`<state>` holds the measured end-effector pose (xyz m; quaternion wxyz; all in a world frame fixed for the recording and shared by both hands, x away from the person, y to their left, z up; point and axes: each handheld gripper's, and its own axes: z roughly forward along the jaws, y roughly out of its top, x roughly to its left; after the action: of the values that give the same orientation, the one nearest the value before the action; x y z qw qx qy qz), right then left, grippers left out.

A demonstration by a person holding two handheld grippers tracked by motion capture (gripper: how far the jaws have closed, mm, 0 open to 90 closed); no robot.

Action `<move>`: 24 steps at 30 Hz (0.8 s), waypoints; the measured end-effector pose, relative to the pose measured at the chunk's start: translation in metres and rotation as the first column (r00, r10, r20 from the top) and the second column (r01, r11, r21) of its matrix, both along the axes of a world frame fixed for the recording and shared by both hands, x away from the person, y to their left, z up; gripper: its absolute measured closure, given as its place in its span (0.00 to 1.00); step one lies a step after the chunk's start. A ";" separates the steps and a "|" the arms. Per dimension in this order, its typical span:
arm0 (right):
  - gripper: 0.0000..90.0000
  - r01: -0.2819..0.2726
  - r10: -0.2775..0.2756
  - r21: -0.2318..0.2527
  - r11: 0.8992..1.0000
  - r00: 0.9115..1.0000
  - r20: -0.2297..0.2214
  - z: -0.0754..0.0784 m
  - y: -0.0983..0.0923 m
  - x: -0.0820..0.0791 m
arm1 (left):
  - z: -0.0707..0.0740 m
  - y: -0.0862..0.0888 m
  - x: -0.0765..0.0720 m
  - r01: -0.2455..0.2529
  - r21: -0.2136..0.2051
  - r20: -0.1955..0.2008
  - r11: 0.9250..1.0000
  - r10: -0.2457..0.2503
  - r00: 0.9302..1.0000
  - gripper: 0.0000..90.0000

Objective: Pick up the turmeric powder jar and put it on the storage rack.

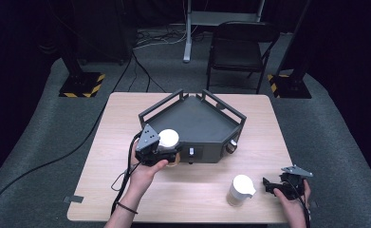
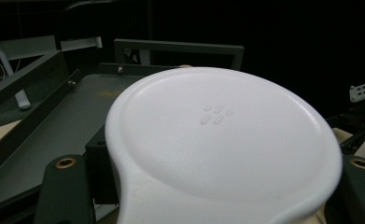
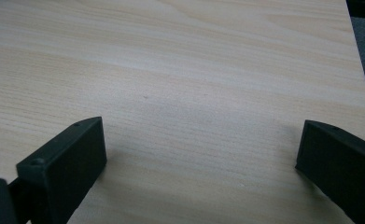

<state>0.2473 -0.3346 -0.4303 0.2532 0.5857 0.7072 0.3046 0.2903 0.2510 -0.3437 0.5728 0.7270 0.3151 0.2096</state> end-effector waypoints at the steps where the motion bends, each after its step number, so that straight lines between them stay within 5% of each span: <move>1: 0.00 0.000 0.000 0.000 1.000 1.000 0.000 0.000 0.000 0.000 | 0.001 0.000 0.001 -0.001 -0.003 0.000 1.000 0.001 1.000 0.34; 24: 0.00 0.000 0.000 0.000 1.000 1.000 0.000 0.000 0.000 0.000 | 0.034 -0.008 0.025 -0.060 0.001 0.011 0.998 0.060 0.998 0.34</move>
<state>0.2473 -0.3346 -0.4303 0.2532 0.5856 0.7073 0.3046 0.3148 0.2432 -0.3098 0.5674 0.7165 0.3336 0.2310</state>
